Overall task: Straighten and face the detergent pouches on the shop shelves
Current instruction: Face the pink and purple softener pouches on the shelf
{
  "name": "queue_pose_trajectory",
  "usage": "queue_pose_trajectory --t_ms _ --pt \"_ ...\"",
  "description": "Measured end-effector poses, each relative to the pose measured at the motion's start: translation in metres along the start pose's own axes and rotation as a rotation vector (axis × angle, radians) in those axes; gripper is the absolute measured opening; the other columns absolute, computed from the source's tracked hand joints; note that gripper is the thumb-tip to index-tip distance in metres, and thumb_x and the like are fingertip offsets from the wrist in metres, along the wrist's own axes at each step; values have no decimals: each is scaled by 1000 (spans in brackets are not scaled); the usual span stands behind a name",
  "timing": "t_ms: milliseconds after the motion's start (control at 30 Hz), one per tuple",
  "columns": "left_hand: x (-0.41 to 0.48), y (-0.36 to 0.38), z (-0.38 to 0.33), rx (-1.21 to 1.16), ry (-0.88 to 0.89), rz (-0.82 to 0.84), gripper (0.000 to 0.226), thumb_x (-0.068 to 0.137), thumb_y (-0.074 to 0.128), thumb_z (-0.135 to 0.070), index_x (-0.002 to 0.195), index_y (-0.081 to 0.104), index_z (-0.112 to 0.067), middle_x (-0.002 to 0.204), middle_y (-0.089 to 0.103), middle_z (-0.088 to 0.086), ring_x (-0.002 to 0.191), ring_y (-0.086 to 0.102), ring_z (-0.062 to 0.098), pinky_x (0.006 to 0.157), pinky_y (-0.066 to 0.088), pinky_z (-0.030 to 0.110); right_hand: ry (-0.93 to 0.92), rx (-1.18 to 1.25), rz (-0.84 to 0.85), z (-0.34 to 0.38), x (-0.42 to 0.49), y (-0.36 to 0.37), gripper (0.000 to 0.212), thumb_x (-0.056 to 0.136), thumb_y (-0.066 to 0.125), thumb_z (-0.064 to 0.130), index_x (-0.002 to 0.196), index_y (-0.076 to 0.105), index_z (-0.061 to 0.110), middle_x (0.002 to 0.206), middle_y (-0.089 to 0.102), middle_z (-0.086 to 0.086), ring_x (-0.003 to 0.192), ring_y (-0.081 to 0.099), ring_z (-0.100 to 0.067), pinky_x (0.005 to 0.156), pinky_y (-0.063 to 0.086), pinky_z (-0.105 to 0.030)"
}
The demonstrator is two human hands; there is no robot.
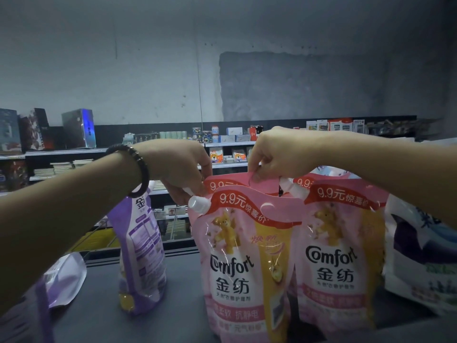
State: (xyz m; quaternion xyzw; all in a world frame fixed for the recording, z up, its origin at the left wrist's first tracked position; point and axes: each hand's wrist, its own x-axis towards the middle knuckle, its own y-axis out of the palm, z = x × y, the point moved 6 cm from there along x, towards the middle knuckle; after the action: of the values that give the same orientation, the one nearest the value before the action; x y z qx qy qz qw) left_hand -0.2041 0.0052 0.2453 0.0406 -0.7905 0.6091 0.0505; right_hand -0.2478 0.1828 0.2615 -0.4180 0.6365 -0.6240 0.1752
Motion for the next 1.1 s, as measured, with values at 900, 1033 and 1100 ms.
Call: queue_pose_trajectory --t_ms 900,1033,1100 --pt "-20 16 13 -286 -58 -112 32 94 75 -50 114 71 -25 103 77 5 82 78 22 59 62 31 108 122 -192 -5 -29 -10 21 98 70 47 97 83 31 90 74 14 83 68 -2 72 52 -23" --pt "-36 9 18 -288 -48 -220 33 93 74 -52 116 68 -29 118 72 0 98 75 22 85 66 45 139 212 -374 -4 -50 -20 23 97 71 43 83 82 29 80 73 14 75 68 -1 64 48 -19" --pt "-49 8 20 -298 -33 -294 26 94 74 -50 112 69 -32 116 74 -2 98 74 17 91 63 46 147 280 -459 -2 -61 -22 26 97 71 44 78 81 28 74 71 15 70 66 0 60 45 -16"
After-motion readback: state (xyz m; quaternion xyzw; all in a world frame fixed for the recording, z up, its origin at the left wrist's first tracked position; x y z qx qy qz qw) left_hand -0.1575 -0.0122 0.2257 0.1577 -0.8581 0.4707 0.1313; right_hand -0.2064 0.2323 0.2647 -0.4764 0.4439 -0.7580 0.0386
